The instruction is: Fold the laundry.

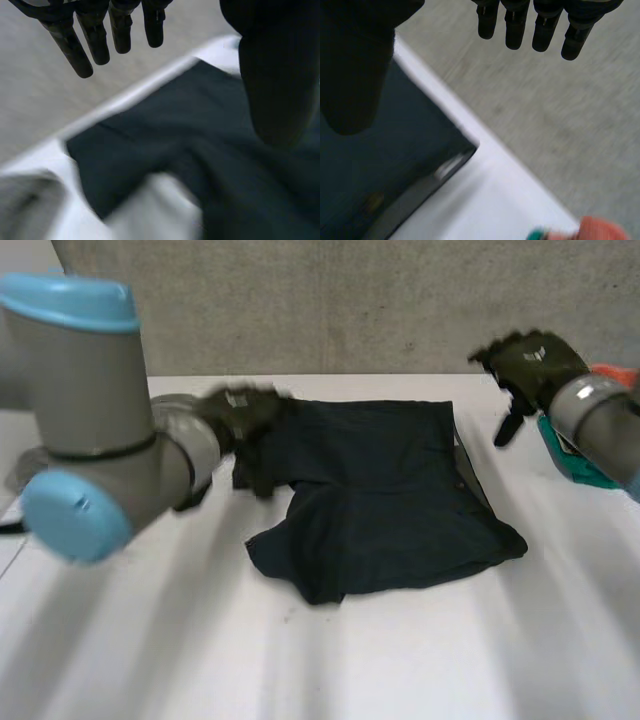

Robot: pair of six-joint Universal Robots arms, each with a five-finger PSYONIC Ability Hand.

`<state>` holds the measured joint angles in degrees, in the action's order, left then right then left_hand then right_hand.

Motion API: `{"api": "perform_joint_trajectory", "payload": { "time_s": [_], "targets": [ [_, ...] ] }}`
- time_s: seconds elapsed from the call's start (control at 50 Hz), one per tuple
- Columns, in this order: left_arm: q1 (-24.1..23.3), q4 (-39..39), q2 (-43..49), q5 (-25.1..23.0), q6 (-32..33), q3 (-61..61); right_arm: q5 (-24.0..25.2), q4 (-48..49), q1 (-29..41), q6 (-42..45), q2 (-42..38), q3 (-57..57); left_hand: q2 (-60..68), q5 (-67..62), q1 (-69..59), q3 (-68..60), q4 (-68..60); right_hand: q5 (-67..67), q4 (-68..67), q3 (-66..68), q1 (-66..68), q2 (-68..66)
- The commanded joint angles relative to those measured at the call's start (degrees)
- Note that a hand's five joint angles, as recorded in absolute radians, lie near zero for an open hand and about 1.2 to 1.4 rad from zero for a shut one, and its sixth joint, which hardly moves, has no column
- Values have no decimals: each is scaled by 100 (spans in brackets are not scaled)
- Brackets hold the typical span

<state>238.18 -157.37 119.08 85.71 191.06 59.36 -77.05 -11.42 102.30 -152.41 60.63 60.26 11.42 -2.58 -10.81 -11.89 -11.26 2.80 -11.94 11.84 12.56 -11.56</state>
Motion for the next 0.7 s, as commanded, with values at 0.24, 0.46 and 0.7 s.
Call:
{"api": "perform_joint_trajectory", "payload": {
  "time_s": [0.24,0.46,0.7],
  "targets": [
    [-730,-1225,-465,112,-25,2941,1438,886,-887,1609,538,3650,1680,-1563,-1741,-1633,-1695,1789,-1875,1885,1813,-1913],
    [-747,-1525,352,551,72,2450,1473,2477,-887,1205,1,3809,1074,-957,-1135,-1027,-1089,6710,-6796,6806,6734,-6833],
    [-659,-2395,581,859,371,2124,1403,2777,-720,783,89,3897,1679,-1562,-1740,-1632,-1694,6720,-6806,6816,6744,-6844]
  ]
}}
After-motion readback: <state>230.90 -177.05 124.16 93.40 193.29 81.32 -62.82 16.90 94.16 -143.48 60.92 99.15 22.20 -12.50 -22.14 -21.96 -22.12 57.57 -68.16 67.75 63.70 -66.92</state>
